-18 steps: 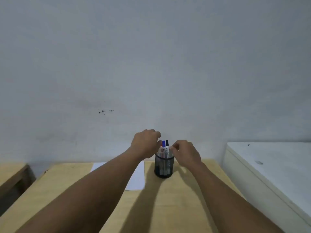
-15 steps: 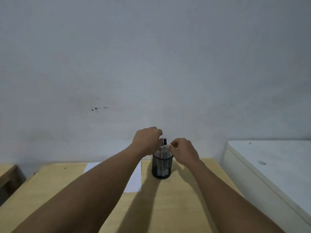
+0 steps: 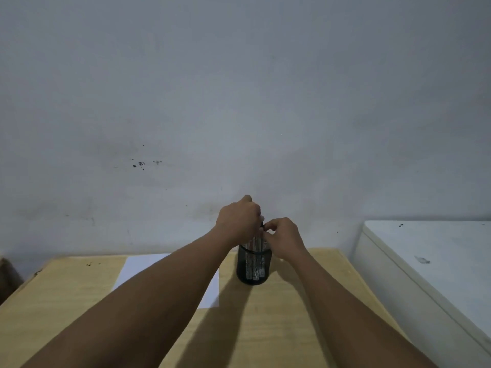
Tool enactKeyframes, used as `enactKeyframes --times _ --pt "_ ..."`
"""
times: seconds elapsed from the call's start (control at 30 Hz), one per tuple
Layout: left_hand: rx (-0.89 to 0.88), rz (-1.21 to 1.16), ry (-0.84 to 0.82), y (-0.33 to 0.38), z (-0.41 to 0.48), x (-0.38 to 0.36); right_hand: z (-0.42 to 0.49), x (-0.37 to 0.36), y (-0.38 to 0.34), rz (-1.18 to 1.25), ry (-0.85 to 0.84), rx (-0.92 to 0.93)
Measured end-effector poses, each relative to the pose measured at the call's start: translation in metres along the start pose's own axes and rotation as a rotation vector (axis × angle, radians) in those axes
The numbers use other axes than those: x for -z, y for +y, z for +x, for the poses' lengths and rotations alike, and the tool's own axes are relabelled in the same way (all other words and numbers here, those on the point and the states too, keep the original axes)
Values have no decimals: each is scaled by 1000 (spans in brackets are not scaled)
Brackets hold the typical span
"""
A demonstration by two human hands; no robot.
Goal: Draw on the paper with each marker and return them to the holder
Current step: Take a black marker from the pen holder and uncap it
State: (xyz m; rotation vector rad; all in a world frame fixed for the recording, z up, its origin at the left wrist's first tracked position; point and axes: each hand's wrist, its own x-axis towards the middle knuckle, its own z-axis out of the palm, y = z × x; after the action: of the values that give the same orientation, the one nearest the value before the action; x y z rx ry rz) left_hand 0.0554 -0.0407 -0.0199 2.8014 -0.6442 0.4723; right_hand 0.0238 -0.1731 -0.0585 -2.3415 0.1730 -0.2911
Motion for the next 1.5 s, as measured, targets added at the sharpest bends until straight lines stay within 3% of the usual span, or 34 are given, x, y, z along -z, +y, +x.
enactKeyframes --times 0.27,0.4,0.53,0.67,0.8,0.9,1.2,1.5 --pt "50 -286 61 10 -11 56 -15 33 -34 -40 34 59" --pt "42 -383 135 1 -27 99 -34 50 -67 73 21 118" --pt "146 -575 261 -17 -52 138 -55 49 -84 164 -56 200" --pt "332 -793 337 -48 -84 166 -78 54 -102 502 -141 194" --pt "365 -1004 214 -74 -114 178 -85 59 -121 955 -188 63" --pt "285 -948 162 -80 -126 179 -91 52 -140 1146 -228 10" --pt "69 -518 251 -93 -134 154 -91 5 -161 1055 -348 64" --pt "136 -548 -30 -138 -141 133 -75 -37 -143 1013 -439 35"
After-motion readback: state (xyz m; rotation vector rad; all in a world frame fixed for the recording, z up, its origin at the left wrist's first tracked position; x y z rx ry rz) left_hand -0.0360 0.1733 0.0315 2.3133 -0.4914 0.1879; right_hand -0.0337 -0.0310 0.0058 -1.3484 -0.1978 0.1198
